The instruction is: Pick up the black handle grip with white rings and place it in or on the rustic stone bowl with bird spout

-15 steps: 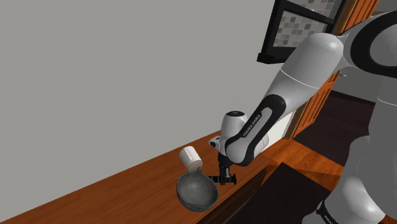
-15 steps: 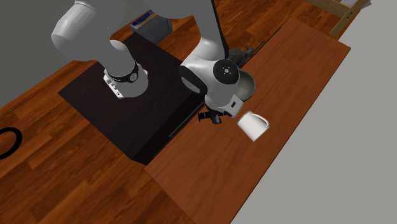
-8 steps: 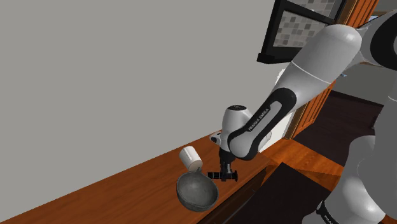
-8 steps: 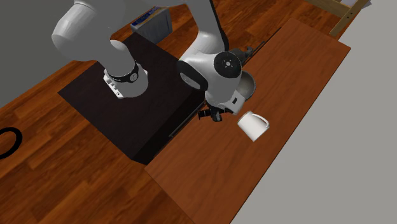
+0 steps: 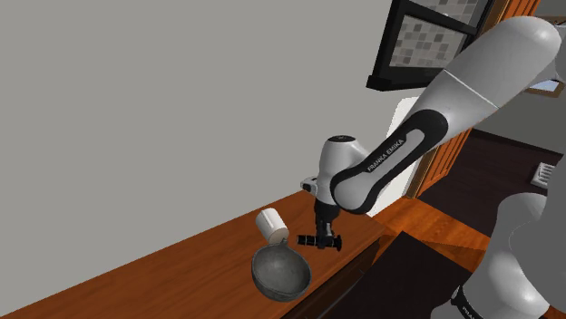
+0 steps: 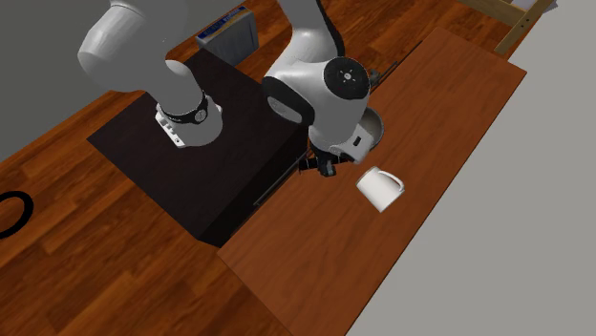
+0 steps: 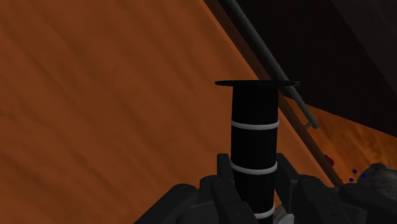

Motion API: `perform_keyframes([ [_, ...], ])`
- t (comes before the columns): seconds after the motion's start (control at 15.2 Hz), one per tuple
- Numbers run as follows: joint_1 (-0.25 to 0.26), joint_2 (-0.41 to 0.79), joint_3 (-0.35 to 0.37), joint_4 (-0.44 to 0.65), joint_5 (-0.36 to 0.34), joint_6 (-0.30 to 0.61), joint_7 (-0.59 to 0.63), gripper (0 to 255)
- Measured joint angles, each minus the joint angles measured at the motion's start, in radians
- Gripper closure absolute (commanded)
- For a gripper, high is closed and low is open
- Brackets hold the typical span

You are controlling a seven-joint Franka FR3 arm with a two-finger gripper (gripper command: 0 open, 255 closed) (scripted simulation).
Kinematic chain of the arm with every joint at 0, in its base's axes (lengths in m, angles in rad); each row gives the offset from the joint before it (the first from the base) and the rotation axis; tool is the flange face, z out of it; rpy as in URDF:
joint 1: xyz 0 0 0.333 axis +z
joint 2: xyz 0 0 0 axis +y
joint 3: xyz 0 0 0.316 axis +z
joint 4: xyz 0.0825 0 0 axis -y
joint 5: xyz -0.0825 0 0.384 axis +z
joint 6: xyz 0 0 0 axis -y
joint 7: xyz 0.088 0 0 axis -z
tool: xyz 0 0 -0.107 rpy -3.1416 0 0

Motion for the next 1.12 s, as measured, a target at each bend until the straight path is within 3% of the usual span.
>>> perform_keyframes([
  [1.12,-0.012,-0.241,0.002,0.04,-0.073,-0.277,0.066,255],
])
